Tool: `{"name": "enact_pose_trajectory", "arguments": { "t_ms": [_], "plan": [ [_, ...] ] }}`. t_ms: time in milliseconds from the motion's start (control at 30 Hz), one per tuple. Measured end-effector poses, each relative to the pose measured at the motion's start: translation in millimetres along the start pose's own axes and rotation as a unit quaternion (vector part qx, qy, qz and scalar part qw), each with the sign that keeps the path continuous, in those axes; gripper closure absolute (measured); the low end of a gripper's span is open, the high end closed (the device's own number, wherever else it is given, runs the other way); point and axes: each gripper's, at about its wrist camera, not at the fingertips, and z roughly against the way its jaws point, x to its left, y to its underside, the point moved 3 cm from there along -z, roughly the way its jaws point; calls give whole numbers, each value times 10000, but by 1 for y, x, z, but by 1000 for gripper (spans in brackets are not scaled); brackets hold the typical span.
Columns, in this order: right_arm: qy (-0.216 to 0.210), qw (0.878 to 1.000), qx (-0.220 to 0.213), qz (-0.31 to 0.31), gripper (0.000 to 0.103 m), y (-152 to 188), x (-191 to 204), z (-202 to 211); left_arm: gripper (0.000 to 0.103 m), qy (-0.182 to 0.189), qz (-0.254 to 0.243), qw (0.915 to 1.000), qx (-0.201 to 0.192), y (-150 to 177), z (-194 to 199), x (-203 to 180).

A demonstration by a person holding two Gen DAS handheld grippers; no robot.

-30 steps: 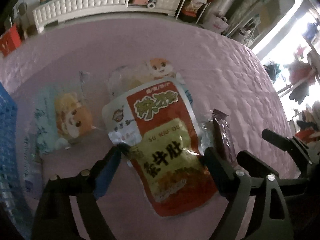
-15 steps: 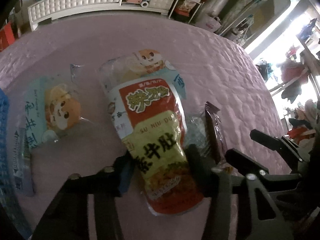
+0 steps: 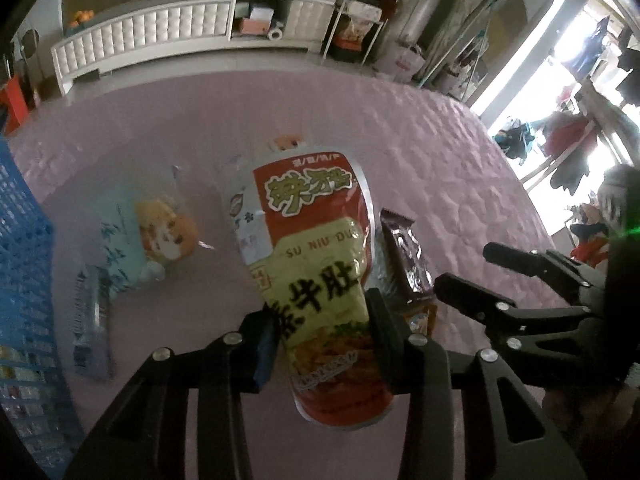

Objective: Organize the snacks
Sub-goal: 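Grasp the clear cartoon pastry pack with the right gripper while the left holds the bag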

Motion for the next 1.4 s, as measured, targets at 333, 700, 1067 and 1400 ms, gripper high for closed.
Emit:
{"name": "enact_pose_trajectory", "arguments": {
  "t_ms": [333,700,1067,1400],
  "plan": [
    [-255,9995,-69,189,19,-23,27,-7,66,-485,-15,9966,-672,-18,36,27],
    [-316,9959,5,853,15,-58,62,-40,66,-1296,-26,9883,-798,-28,37,53],
    [-535,9922,459,1033,8,-68,79,-88,66,-1496,-1,9875,-496,-27,19,74],
    [-533,9926,215,1072,34,-63,85,-87,66,-1429,-25,9888,-432,-29,14,74]
  ]
}}
